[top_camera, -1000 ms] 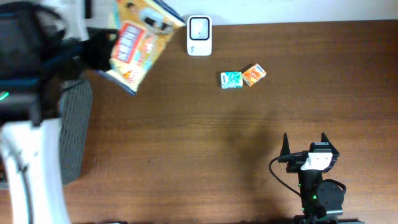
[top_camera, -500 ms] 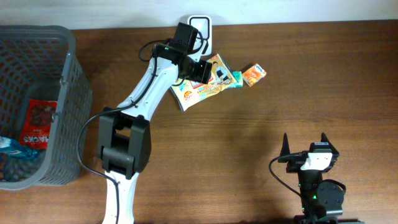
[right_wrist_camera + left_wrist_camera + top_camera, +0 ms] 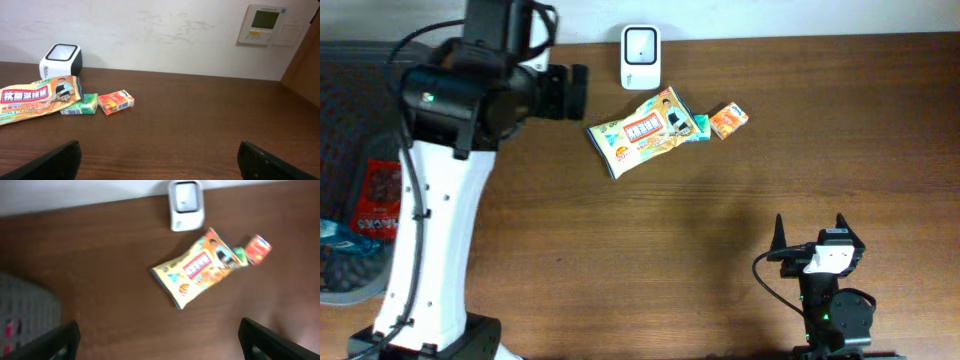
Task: Scan the item barcode
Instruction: 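Pick the yellow wet-wipes packet from the basket, place on table, then pick the red snack bag from the basket, place on table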
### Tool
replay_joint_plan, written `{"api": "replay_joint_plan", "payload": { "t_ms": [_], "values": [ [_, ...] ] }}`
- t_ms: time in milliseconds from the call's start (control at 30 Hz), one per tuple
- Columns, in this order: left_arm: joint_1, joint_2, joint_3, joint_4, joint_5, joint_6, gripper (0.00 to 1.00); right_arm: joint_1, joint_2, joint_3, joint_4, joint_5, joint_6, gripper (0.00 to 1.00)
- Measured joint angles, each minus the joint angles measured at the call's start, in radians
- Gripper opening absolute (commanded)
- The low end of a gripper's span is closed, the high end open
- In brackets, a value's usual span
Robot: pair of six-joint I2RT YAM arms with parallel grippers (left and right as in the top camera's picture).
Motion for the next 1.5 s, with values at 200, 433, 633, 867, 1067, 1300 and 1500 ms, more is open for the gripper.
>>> {"api": "replay_joint_plan", "payload": {
  "t_ms": [200,433,633,867,1067,1300,1500],
  "values": [
    [0.136,-0.002,0.000,-0.081,-0.018,-0.134,0.99,0.000,0.000,0.000,0.000,0.000,0.000,0.98],
    [0.420,-0.002,0.000,-0.104,-0.019,-0.256,0.99,0.000,0.000,0.000,0.000,0.000,0.000,0.98],
    [0.751,-0.002,-0.003,0.056,-0.041,-0.295,0.99,0.000,0.000,0.000,0.000,0.000,0.000,0.98],
    [0.806,0.252,-0.005,0.113,-0.047,0.041,0.99,0.000,0.000,0.000,0.000,0.000,0.000,0.98],
    [0.806,0.401,-0.021,0.037,0.020,0.299,0.93,0.000,0.000,0.000,0.000,0.000,0.000,0.98],
    [0.806,0.410,-0.281,0.177,-0.010,0.385,0.88,0.000,0.000,0.000,0.000,0.000,-0.001,0.98],
    [0.806,0.410,-0.390,0.281,-0.063,0.432,0.84,0.000,0.000,0.000,0.000,0.000,0.000,0.98]
  ]
}}
